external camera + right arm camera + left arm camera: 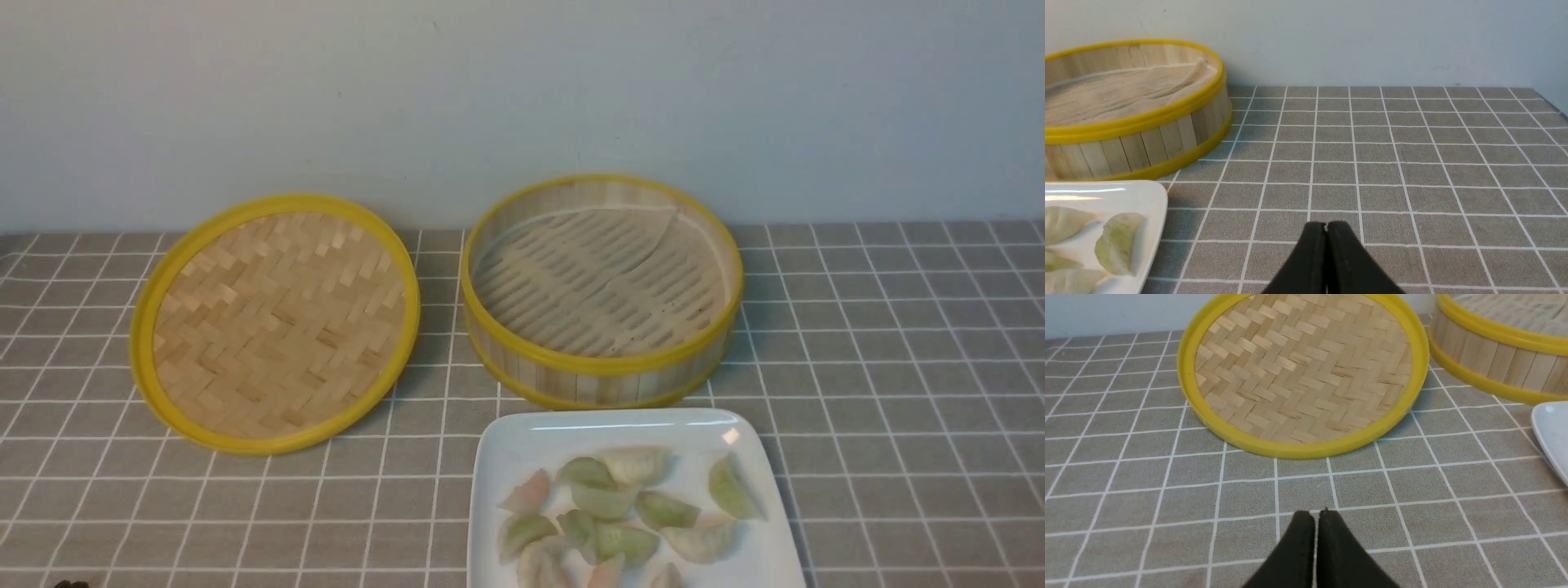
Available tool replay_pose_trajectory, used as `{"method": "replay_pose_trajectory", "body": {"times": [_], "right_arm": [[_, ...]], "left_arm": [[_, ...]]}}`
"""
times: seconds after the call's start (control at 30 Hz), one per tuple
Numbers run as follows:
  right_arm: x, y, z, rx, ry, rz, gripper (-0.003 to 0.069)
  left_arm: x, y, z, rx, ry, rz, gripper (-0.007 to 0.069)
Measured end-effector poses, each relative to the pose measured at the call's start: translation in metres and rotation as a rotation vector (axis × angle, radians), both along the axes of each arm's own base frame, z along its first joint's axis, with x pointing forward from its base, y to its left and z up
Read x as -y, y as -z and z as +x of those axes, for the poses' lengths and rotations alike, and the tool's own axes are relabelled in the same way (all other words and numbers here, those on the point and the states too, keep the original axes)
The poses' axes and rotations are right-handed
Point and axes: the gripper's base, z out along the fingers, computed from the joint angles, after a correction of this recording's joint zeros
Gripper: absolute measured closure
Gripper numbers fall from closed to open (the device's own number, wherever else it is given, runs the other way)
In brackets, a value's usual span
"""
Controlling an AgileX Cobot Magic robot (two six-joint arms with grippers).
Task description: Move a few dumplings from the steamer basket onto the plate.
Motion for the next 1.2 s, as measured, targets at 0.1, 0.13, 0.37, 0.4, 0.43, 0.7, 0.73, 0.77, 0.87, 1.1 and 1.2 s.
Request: {"method": "replay_pose_trajectory", "body": {"times": [0.1, 0.13, 0.37, 0.4, 0.43, 0.7, 0.73, 0.77, 0.87, 1.1, 1.2], "right_arm": [[0.0000, 0.0000, 0.0000, 0.000, 0.000, 0.000, 0.0673], [0.0000, 0.0000, 0.0000, 0.000, 0.000, 0.000, 0.0673], [0.0000, 0.0000, 0.0000, 0.000, 0.000, 0.000, 0.0673], [0.0000, 0.0000, 0.0000, 0.000, 0.000, 0.000, 0.0673], [0.0000, 0.0000, 0.0000, 0.000, 0.000, 0.000, 0.0673], [0.0000, 0.0000, 0.0000, 0.000, 0.001, 0.004, 0.0673], [0.0000, 0.0000, 0.0000, 0.000, 0.002, 0.009, 0.0673], [0.0000, 0.0000, 0.0000, 0.000, 0.002, 0.011, 0.0673], [0.0000, 0.0000, 0.0000, 0.000, 0.003, 0.013, 0.0673], [0.0000, 0.0000, 0.0000, 0.000, 0.003, 0.015, 0.0673], [0.0000, 0.0000, 0.0000, 0.000, 0.003, 0.015, 0.0673]], "left_arm": [[0.0000, 0.0000, 0.0000, 0.000, 0.000, 0.000, 0.0629], [0.0000, 0.0000, 0.0000, 0.000, 0.000, 0.000, 0.0629], [0.0000, 0.0000, 0.0000, 0.000, 0.000, 0.000, 0.0629], [0.0000, 0.0000, 0.0000, 0.000, 0.000, 0.000, 0.0629], [0.0000, 0.0000, 0.0000, 0.000, 0.000, 0.000, 0.0629], [0.0000, 0.0000, 0.0000, 0.000, 0.000, 0.000, 0.0629], [0.0000, 0.0000, 0.0000, 0.000, 0.000, 0.000, 0.0629], [0.0000, 0.0000, 0.0000, 0.000, 0.000, 0.001, 0.0629], [0.0000, 0.0000, 0.0000, 0.000, 0.000, 0.001, 0.0629], [0.0000, 0.0000, 0.0000, 0.000, 0.001, 0.003, 0.0629], [0.0000, 0.0000, 0.0000, 0.000, 0.001, 0.003, 0.0629]]}}
